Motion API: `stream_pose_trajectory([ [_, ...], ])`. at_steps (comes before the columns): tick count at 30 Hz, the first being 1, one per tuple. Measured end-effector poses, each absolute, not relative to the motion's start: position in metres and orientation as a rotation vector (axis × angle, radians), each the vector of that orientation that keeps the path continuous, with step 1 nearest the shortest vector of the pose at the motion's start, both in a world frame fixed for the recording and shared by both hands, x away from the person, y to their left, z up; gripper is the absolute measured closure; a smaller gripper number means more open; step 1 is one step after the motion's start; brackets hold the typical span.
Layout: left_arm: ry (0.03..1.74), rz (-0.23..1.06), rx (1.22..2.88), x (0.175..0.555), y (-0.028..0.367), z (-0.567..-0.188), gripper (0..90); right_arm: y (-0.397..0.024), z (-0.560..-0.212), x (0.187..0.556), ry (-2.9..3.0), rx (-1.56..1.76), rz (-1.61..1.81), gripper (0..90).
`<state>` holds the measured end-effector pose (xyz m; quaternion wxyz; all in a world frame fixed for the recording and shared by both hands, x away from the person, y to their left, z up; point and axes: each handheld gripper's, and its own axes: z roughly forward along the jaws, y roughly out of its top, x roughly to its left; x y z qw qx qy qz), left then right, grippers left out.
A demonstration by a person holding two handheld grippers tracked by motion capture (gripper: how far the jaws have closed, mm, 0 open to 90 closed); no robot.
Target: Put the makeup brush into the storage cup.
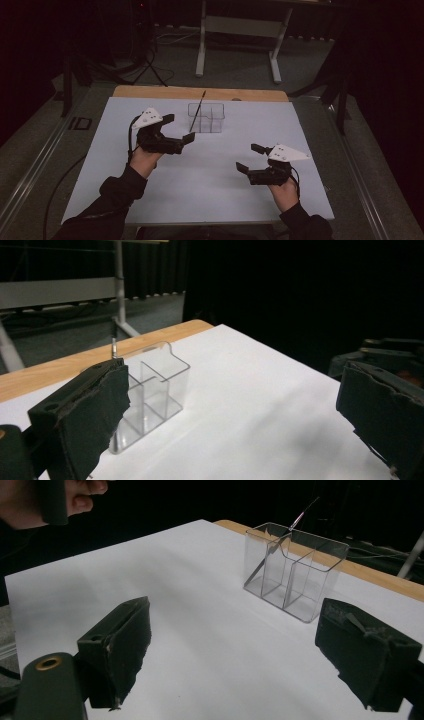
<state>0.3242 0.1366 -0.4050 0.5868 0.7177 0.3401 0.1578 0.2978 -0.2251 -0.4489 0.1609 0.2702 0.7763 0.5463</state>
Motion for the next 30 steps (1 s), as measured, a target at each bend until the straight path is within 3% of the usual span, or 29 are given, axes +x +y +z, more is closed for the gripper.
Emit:
stream_pose_trajectory([
  [30, 0.761, 0.355, 1.692, 0.271, 0.166, -0.446, 0.7, -0.225, -0.450, 0.298, 2.210, 0.769, 1.559, 14.4],
])
